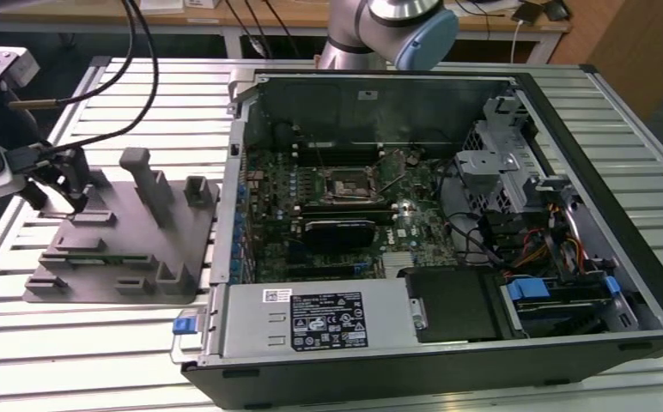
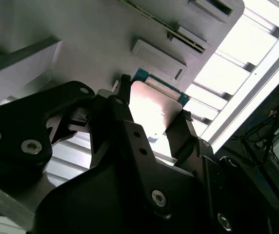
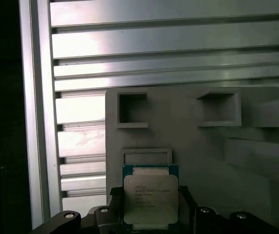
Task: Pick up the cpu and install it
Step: 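Pick up the cpu and move it towards the insertion slot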
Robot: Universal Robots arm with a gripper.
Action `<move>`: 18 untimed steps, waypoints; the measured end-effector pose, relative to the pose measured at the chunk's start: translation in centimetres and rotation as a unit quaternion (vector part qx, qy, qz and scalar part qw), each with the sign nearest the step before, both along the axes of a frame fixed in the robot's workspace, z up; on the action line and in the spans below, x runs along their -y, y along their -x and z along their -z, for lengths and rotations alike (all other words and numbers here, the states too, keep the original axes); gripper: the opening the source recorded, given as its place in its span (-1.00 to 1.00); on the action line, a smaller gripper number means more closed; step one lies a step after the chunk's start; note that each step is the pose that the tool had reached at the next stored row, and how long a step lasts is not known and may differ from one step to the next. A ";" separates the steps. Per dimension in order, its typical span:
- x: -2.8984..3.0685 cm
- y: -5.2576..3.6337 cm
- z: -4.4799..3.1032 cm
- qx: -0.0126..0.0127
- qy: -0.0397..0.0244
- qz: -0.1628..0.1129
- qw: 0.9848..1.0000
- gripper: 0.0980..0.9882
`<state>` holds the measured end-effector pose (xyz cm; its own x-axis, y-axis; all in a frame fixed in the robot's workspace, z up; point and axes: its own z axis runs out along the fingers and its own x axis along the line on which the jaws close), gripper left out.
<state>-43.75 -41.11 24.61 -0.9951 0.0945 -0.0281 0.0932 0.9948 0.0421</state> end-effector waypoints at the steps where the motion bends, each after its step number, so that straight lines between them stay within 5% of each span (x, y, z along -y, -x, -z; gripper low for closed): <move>1: 0.00 0.00 -0.26 0.000 0.000 0.000 1.000 0.00; 18: 0.00 0.00 -4.21 0.000 0.000 0.000 1.000 0.00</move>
<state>-43.75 -41.11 28.82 -0.9951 0.0944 -0.0283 0.0932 0.9948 0.0421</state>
